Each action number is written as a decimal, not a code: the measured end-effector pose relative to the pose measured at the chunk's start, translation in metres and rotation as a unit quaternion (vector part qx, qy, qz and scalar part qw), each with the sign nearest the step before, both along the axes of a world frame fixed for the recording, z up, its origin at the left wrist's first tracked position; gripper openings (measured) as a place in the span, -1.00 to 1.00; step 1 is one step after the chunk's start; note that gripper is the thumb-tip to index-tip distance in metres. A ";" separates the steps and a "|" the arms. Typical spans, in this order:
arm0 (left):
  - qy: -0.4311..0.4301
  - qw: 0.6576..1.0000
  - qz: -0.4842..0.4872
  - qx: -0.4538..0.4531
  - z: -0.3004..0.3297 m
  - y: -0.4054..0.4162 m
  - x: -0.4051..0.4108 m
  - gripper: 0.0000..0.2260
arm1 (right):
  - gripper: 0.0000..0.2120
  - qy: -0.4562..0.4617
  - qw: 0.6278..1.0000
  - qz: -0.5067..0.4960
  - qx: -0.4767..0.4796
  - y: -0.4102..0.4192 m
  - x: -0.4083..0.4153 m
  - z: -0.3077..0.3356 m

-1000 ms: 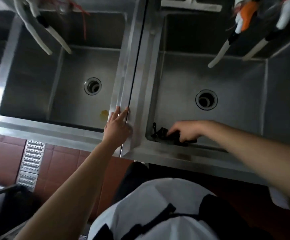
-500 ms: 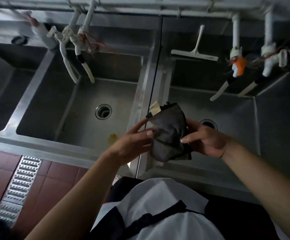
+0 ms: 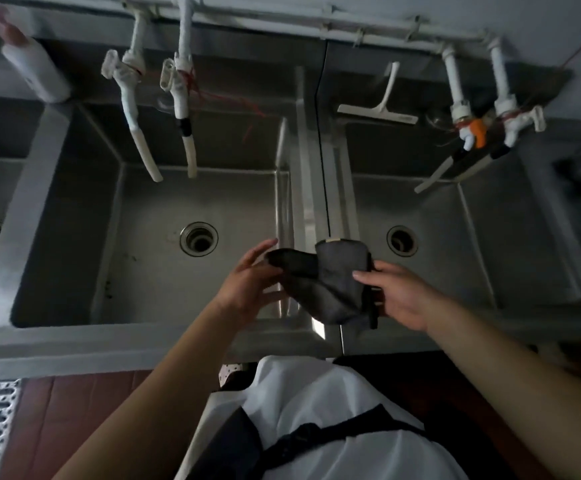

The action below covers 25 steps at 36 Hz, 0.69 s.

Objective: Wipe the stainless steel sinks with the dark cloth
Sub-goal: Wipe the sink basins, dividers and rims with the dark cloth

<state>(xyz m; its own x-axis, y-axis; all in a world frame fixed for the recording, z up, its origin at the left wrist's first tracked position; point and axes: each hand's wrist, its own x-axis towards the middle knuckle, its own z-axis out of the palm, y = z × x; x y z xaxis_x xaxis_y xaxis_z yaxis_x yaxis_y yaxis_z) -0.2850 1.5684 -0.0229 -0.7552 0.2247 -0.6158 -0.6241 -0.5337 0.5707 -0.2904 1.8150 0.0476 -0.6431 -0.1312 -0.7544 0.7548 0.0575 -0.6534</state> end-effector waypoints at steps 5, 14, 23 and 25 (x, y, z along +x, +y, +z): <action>0.025 0.993 -0.095 -0.070 0.009 -0.003 0.015 -0.42 | -0.82 0.026 0.996 -0.057 0.063 -0.025 0.031 -0.001; 0.239 0.924 -0.237 -0.182 0.018 0.038 0.047 -0.49 | -0.59 0.038 0.995 -0.086 0.020 -0.022 0.041 0.016; 0.068 0.990 -0.040 -0.114 0.029 0.016 0.033 -0.89 | -0.53 0.024 0.995 -0.100 0.012 0.012 0.033 0.013; 0.068 0.992 0.006 -0.106 0.034 0.013 0.032 -0.85 | -0.52 0.043 0.995 -0.093 0.001 0.019 0.028 0.013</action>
